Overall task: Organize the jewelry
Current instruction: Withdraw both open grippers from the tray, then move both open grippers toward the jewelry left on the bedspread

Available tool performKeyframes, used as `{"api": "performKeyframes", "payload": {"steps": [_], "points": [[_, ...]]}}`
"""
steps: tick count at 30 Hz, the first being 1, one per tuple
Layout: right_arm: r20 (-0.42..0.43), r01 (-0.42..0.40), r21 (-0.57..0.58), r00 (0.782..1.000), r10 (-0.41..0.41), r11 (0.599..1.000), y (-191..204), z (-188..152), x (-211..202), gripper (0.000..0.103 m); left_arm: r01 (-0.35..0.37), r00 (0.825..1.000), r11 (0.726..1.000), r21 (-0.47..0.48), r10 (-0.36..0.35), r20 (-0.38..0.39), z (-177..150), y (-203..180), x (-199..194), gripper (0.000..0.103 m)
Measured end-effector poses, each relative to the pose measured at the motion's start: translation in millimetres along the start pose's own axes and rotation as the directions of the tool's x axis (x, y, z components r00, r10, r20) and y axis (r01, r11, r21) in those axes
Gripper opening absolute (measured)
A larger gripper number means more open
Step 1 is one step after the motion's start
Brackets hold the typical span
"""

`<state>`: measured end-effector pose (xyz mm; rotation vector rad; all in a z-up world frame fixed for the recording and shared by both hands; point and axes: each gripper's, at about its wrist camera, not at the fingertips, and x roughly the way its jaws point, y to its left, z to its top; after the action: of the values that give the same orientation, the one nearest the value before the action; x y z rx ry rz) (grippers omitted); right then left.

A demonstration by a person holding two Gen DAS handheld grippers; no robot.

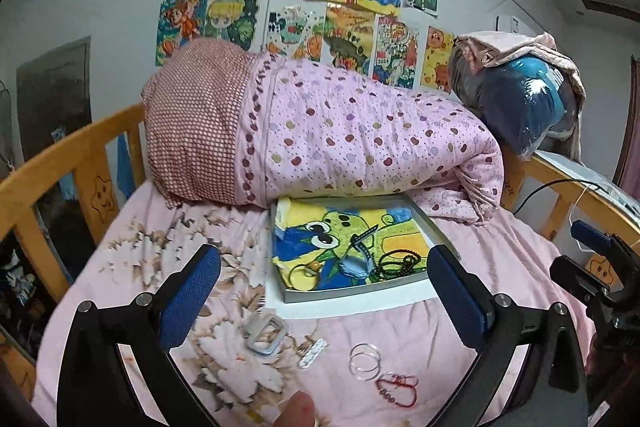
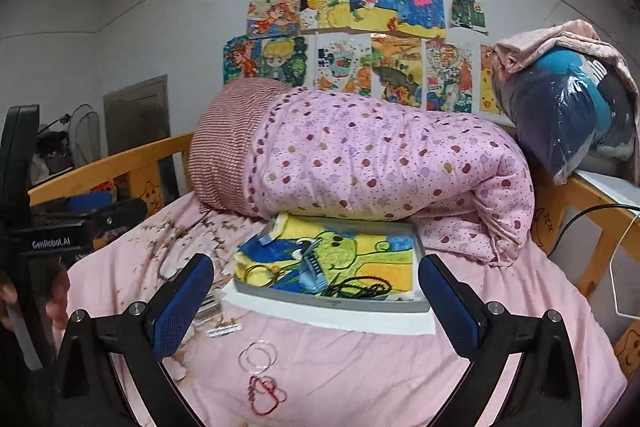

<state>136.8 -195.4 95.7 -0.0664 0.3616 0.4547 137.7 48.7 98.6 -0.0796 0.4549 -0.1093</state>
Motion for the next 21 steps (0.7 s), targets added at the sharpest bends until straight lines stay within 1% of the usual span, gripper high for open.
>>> {"api": "performKeyframes", "payload": {"steps": [5, 8, 10, 13, 16, 17, 18, 19, 21], "points": [[-0.006, 0.007, -0.034, 1.0, -0.007, 0.999, 8, -17, -9, 0.103, -0.009, 1.0, 0.999, 0.035, 0.01, -0.012, -19, 14, -21, 0.101], [-0.037, 0.003, -0.026, 0.999, -0.004, 1.0, 11, -28, -8, 0.103, -0.004, 0.999, 1.0, 0.018, 0.004, -0.038, -32, 26, -26, 0.101], [-0.066, -0.001, -0.023, 0.998, -0.001, 1.0, 13, -36, -6, 0.103, -0.014, 0.998, 1.0, 0.015, 0.015, -0.058, -41, 32, -28, 0.101], [-0.123, -0.015, -0.012, 0.992, 0.014, 1.0, 15, -47, 2, 0.103, -0.026, 0.994, 1.0, 0.015, 0.028, -0.107, -55, 39, -26, 0.101], [-0.2, -0.036, -0.004, 0.979, 0.034, 0.999, 17, -58, 11, 0.103, -0.006, 0.982, 1.0, -0.003, 0.005, -0.188, -67, 45, -18, 0.101], [-0.219, -0.036, -0.003, 0.975, 0.034, 0.999, 18, -62, 14, 0.103, -0.001, 0.973, 1.0, -0.013, -0.002, -0.23, -72, 47, -12, 0.101], [-0.243, -0.034, 0.0, 0.969, 0.033, 0.999, 19, -67, 17, 0.103, 0.003, 0.967, 1.0, -0.021, -0.008, -0.254, -75, 49, -9, 0.101], [-0.262, -0.035, 0.006, 0.965, 0.035, 0.999, 19, -71, 20, 0.103, 0.007, 0.956, 0.999, -0.031, -0.016, -0.291, -79, 51, -4, 0.101], [-0.292, -0.041, 0.022, 0.955, 0.045, 0.999, 20, -79, 24, 0.103, 0.001, 0.942, 0.999, -0.053, -0.019, -0.336, -84, 55, 3, 0.101]]}}
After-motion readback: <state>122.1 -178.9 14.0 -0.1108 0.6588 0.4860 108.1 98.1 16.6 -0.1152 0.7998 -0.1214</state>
